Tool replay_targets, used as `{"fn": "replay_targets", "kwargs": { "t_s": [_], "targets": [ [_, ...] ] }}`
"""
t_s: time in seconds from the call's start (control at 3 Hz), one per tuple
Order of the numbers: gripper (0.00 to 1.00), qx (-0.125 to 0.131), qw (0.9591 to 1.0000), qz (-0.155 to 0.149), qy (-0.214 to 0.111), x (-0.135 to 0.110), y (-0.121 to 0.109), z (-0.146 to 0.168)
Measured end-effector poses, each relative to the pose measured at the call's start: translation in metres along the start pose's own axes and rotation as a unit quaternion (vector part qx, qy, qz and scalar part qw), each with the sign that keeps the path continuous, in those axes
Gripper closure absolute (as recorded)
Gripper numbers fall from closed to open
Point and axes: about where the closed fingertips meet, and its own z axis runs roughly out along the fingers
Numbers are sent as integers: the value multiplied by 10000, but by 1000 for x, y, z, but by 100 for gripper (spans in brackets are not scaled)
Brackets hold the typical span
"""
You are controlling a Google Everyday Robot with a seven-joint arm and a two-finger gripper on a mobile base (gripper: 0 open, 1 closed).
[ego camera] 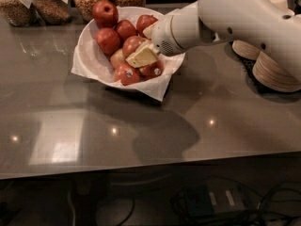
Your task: Pick apple from white bowl
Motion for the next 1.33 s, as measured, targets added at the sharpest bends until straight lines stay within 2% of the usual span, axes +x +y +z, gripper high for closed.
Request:
{"fn": "replay_targets", "kwargs": {
  "t_s": [1.0,1.33],
  "targets": [
    [38,23,9998,86,-174,4,-5,25],
    [42,-10,9997,101,-199,5,-5,31]
  ]
}}
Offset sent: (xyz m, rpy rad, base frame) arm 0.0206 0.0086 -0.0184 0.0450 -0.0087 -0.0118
